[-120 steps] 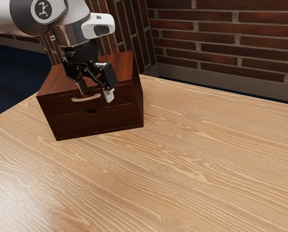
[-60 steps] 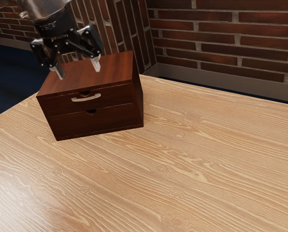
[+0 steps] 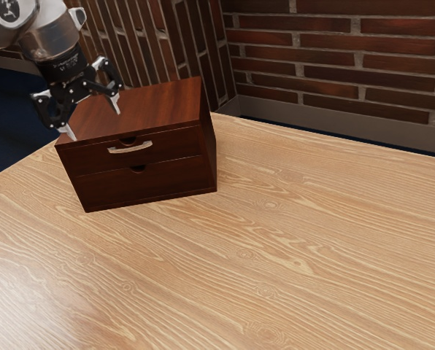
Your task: Pull the drawer handle with one arm to open the drawer
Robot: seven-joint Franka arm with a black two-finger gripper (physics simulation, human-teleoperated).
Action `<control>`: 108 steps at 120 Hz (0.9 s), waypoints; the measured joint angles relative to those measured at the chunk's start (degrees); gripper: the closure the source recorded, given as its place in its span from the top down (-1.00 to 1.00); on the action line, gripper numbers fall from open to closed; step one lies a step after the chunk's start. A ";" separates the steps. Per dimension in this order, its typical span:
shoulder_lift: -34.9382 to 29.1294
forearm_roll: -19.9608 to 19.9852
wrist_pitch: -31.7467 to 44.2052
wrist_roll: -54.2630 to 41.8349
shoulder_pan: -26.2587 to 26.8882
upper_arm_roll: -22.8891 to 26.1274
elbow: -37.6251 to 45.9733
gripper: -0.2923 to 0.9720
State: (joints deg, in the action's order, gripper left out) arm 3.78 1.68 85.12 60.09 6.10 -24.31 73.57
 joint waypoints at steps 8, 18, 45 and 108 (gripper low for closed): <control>-1.48 -0.08 2.68 2.52 0.13 0.04 4.23 0.54; -3.31 -0.05 6.69 5.30 0.11 0.02 10.14 0.54; -4.34 0.24 15.34 11.72 -1.77 0.21 16.52 0.54; -1.68 0.91 29.24 21.57 -2.41 0.10 21.10 0.54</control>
State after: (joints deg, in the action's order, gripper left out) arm 2.10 2.59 114.36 81.66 3.69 -24.21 94.68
